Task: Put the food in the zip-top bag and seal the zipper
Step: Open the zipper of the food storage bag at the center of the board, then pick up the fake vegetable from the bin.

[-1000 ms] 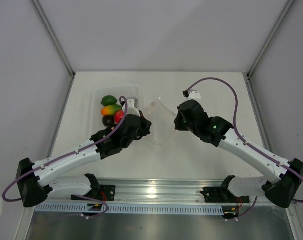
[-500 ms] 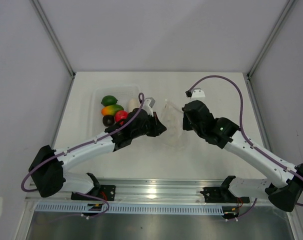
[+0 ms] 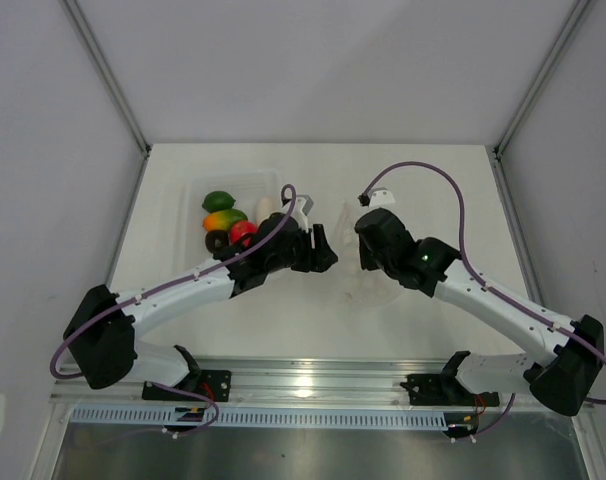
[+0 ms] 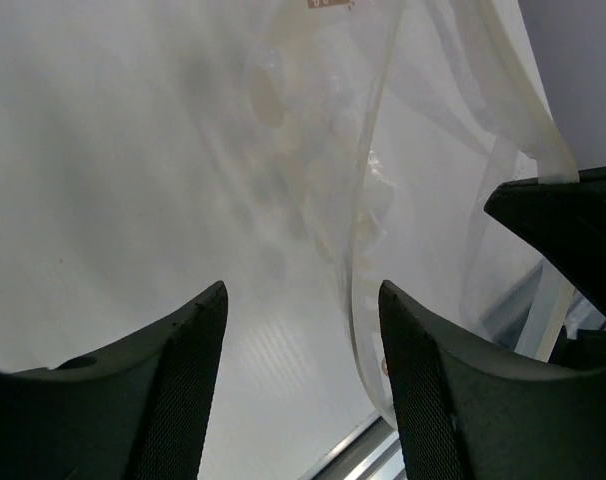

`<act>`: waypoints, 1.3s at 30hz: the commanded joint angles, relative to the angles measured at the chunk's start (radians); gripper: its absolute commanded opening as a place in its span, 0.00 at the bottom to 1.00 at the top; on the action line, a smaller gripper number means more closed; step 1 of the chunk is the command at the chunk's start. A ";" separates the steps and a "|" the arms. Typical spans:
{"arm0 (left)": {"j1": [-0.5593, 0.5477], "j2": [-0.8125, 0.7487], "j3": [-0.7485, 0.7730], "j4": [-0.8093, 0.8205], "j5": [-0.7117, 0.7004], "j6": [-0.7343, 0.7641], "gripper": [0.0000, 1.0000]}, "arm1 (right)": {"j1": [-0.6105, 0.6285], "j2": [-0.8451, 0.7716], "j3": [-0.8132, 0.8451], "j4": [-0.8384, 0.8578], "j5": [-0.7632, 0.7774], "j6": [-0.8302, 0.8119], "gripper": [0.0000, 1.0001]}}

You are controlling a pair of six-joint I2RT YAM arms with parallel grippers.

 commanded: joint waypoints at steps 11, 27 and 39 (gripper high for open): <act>0.240 -0.170 0.219 -0.281 -0.154 0.134 0.77 | -0.054 -0.007 -0.017 0.051 -0.062 -0.022 0.00; 0.539 0.371 0.635 -0.521 0.048 0.259 0.77 | -0.079 -0.025 -0.040 0.053 -0.157 -0.068 0.00; 0.579 0.540 0.684 -0.525 0.084 0.224 0.73 | -0.130 -0.027 -0.068 0.079 -0.204 -0.097 0.00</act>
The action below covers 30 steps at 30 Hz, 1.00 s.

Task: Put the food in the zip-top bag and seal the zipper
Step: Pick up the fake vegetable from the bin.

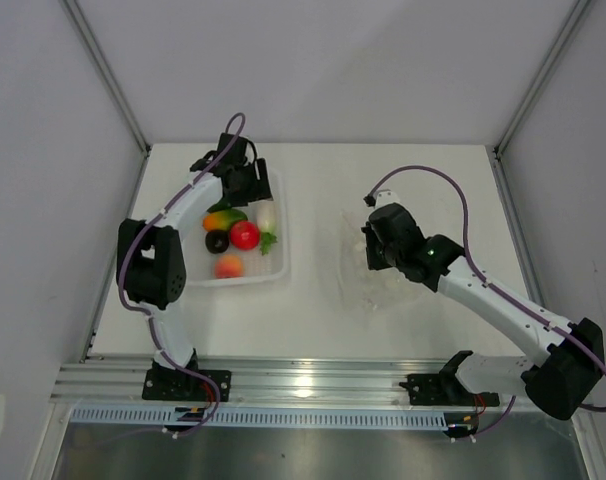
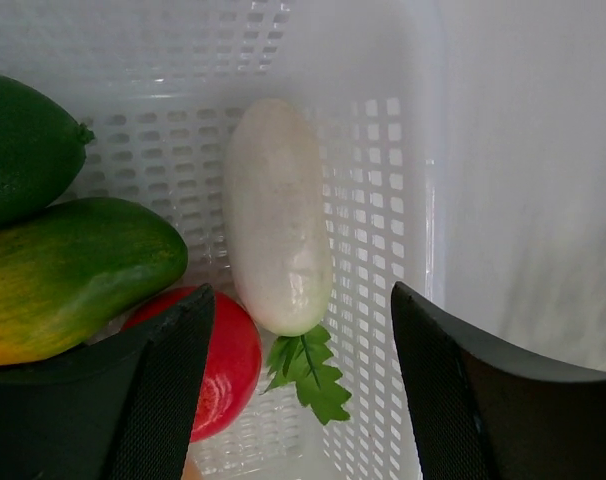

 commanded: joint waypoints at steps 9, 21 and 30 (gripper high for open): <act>0.007 0.110 0.063 -0.039 0.024 -0.056 0.65 | -0.030 -0.018 -0.008 0.059 -0.059 -0.019 0.00; 0.004 0.185 0.073 -0.077 0.005 -0.076 0.61 | -0.035 -0.022 -0.035 0.079 -0.079 -0.011 0.00; 0.004 0.182 0.066 -0.080 0.008 -0.059 0.52 | -0.035 -0.039 -0.029 0.071 -0.076 -0.010 0.00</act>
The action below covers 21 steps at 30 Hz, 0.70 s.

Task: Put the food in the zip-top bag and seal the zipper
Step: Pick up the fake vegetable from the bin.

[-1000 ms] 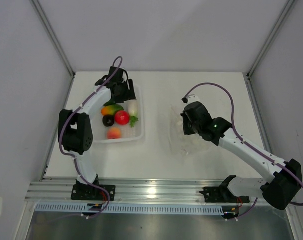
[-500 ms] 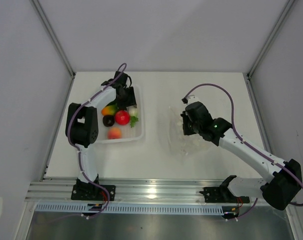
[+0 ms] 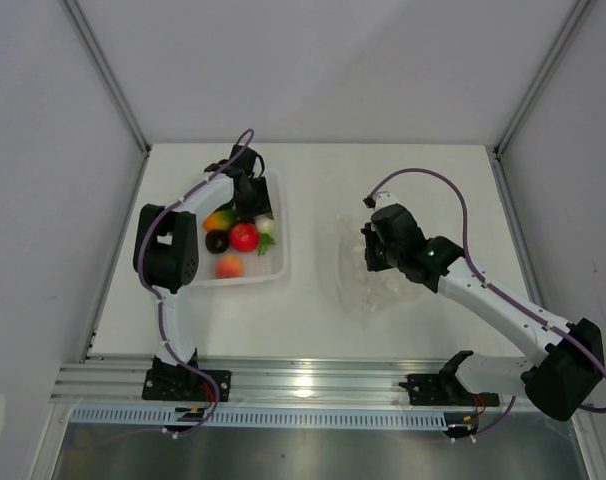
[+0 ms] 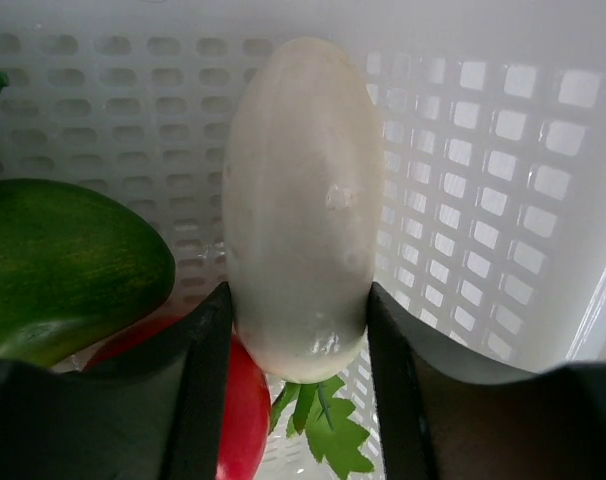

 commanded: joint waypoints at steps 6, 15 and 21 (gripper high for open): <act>0.005 -0.075 -0.045 0.057 0.010 0.021 0.20 | -0.004 -0.057 0.016 0.014 0.001 -0.009 0.00; 0.002 -0.281 -0.059 0.018 -0.039 0.024 0.01 | -0.005 -0.065 0.024 0.016 0.000 0.002 0.00; -0.029 -0.502 -0.137 0.063 0.113 0.020 0.01 | -0.005 -0.053 0.016 0.019 0.007 -0.004 0.00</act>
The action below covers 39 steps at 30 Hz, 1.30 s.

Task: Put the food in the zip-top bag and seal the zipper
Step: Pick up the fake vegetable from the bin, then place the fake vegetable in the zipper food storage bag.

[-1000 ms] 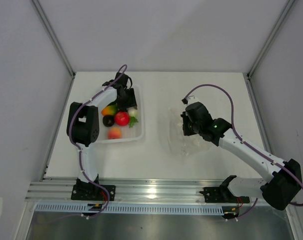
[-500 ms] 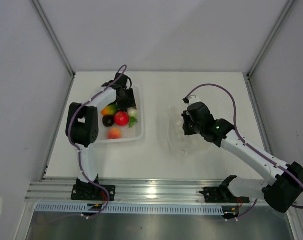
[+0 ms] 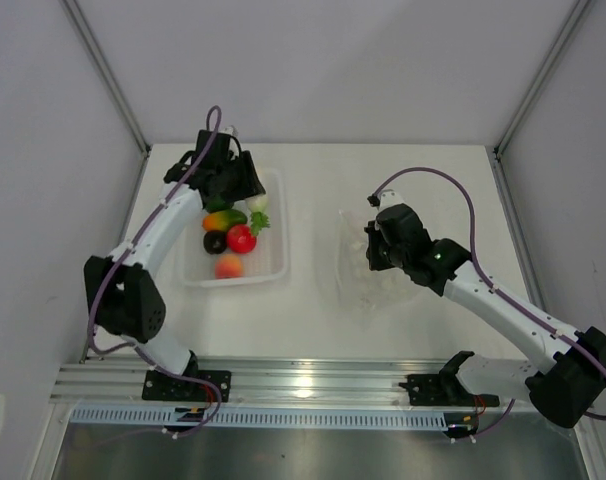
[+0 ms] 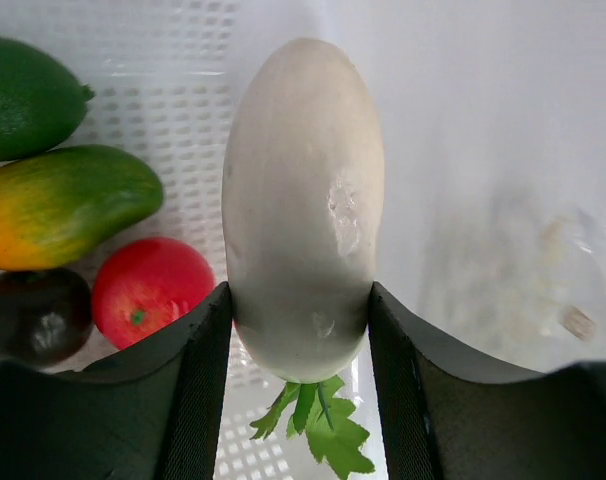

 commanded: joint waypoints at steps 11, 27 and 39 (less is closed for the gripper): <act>-0.248 -0.297 -0.308 0.182 0.500 -0.144 0.01 | -0.003 0.000 0.010 0.040 0.010 -0.012 0.00; -0.408 -0.188 -0.439 0.523 0.767 -0.483 0.01 | 0.020 -0.038 -0.017 0.046 -0.004 -0.014 0.00; -0.414 -0.130 -0.442 0.561 0.631 -0.580 0.00 | 0.030 -0.066 -0.031 0.052 -0.036 0.012 0.00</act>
